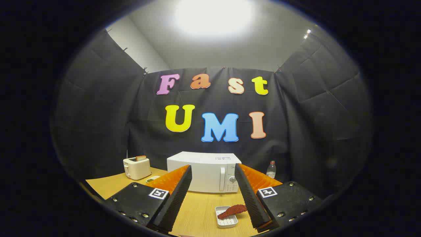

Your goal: Open the microwave, put the food inside, and close the microwave door.

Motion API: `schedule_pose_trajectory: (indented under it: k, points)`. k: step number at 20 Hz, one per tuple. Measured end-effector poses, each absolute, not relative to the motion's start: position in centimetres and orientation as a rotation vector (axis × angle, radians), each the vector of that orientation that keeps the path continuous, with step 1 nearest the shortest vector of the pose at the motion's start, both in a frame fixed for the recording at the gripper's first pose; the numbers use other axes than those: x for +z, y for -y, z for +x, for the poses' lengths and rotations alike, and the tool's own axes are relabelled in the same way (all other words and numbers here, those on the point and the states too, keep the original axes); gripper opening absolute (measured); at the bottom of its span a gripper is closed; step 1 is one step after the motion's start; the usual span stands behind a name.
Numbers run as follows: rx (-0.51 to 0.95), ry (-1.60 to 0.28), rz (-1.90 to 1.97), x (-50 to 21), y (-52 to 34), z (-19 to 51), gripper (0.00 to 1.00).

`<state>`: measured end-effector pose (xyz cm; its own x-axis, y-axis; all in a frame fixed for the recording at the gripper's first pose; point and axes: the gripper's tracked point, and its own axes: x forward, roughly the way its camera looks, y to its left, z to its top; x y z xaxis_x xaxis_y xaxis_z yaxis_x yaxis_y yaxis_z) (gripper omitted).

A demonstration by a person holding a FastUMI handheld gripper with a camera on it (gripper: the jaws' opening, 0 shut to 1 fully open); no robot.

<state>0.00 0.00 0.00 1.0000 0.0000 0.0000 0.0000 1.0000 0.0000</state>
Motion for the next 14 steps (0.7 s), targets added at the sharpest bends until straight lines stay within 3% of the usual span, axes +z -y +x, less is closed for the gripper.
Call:
schedule_pose_trajectory:
  k: [14]
  points:
    - [-0.009, -0.010, 0.002, -0.53, 0.32, 0.29, 0.84]
